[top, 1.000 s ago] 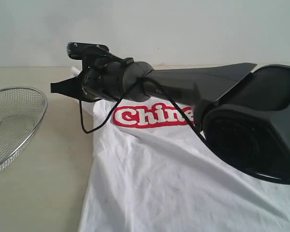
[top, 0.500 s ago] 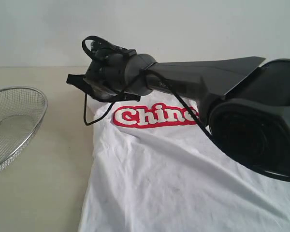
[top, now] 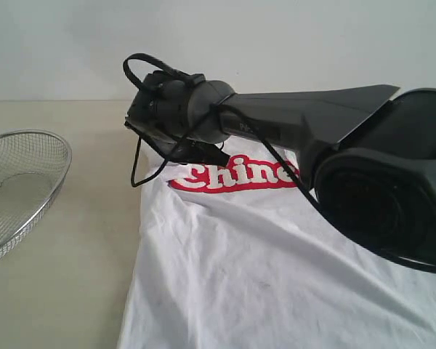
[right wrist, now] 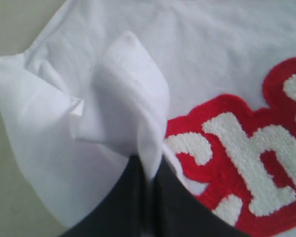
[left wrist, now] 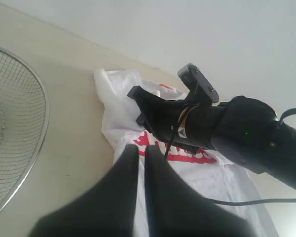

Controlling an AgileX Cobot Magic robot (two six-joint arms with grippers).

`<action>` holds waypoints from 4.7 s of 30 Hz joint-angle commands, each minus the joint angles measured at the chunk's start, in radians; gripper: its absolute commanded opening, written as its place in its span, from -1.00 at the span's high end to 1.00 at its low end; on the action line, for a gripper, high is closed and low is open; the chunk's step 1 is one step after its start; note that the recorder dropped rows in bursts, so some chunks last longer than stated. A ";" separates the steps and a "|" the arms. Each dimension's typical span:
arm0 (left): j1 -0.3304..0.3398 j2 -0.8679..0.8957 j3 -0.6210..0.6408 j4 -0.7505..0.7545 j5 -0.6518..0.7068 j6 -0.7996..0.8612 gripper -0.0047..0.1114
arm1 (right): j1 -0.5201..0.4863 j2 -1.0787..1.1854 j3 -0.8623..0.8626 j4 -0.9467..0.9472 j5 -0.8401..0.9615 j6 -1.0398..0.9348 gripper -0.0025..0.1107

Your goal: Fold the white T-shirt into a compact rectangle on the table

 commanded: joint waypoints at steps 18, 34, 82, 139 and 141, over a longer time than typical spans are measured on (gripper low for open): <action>0.000 -0.003 0.005 0.002 0.009 0.014 0.84 | -0.012 -0.012 -0.005 0.071 -0.028 -0.474 -0.39; 0.000 -0.003 0.005 0.009 0.028 0.047 0.84 | -0.010 -0.202 -0.005 0.135 0.128 -0.671 -0.27; 0.000 -0.003 0.005 -0.021 0.184 0.105 0.84 | -0.317 -0.055 0.026 1.326 -0.146 -1.954 0.96; 0.000 -0.003 0.023 -0.037 0.172 0.126 0.84 | -0.127 -0.126 0.346 1.170 -0.185 -1.758 0.96; 0.000 -0.003 0.023 -0.037 0.174 0.126 0.84 | -0.112 -0.101 0.346 1.242 -0.185 -1.795 0.96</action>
